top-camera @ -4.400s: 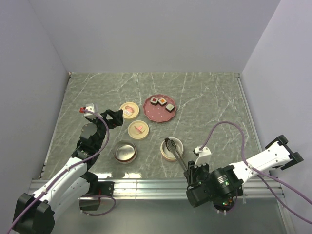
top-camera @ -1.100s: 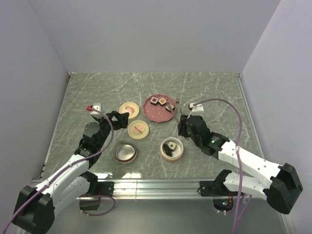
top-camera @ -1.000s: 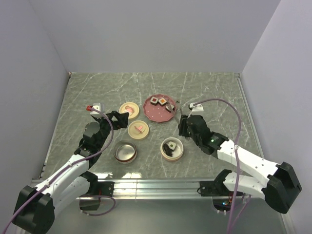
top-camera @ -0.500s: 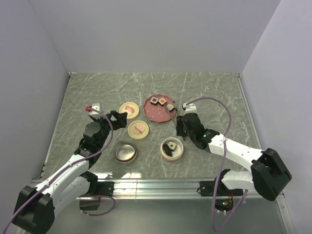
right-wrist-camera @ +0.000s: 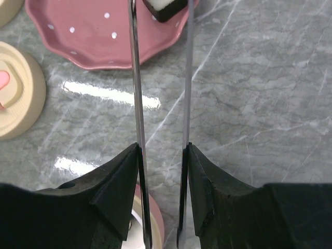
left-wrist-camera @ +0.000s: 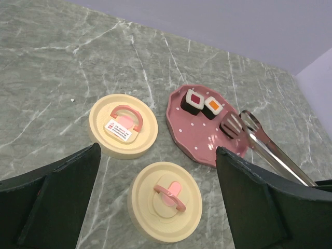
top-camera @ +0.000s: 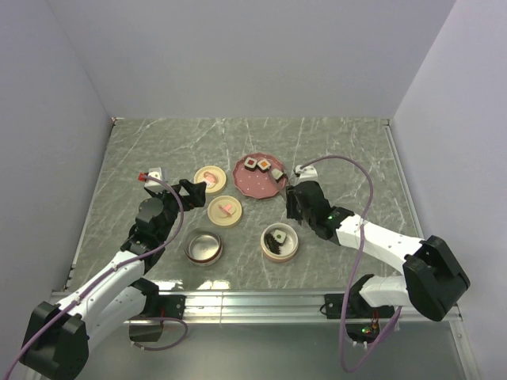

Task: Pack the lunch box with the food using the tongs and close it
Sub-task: Pick up the food using the clamp

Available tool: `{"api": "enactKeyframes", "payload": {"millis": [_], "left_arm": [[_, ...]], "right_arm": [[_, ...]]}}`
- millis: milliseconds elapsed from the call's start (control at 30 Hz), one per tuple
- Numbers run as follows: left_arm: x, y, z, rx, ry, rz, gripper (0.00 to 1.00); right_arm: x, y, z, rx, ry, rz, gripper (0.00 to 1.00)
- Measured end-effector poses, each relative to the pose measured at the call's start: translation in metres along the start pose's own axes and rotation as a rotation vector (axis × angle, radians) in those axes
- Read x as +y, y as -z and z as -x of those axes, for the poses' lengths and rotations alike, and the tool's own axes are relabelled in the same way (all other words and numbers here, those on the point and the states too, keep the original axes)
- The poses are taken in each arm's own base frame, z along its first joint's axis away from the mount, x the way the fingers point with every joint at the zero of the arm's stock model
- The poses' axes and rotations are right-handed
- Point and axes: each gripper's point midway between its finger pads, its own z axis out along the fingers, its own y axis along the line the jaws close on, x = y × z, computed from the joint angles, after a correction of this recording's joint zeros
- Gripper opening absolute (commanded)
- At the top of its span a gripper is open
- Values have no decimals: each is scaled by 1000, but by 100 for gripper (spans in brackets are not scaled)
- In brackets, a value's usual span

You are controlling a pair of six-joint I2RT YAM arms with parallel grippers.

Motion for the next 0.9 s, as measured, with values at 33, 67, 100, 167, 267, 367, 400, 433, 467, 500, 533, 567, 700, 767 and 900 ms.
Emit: {"api": "enactKeyframes", "payload": {"millis": [33,67,100,167,267,367,400,433,467,500,533,567,700,767,900], "left_arm": [[0,0,0,1,0,0,100],[0,0,0,0,0,0,99],[0,0,0,1,0,0,100],[0,0,0,0,0,0,99],[0,0,0,0,0,0,99],[0,0,0,0,0,0,99],[0,0,0,0,0,0,100],[0,0,0,0,0,0,99],[0,0,0,1,0,0,99],[0,0,0,0,0,0,99],[0,0,0,0,0,0,100],[0,0,0,1,0,0,99],[0,0,0,0,0,0,100],[0,0,0,1,0,0,100],[0,0,0,0,0,1,99]], "right_arm": [[0,0,1,-2,-1,0,48],[0,-1,2,-4,-1,-1,48],[0,-1,3,-4,0,0,48],[0,-1,2,0,1,-2,49],[1,-1,1,4,2,2,49],[1,-1,-1,10,3,6,49],[1,-1,-1,14,4,6,49],[1,0,-2,18,5,8,49],[1,0,-3,22,6,10,49],[1,0,-4,27,8,11,49],[1,0,-6,32,9,11,49],[1,0,-7,36,10,11,49],[0,1,-10,51,15,9,42],[0,1,-13,62,17,7,34],[0,-2,-16,80,23,2,27]]}}
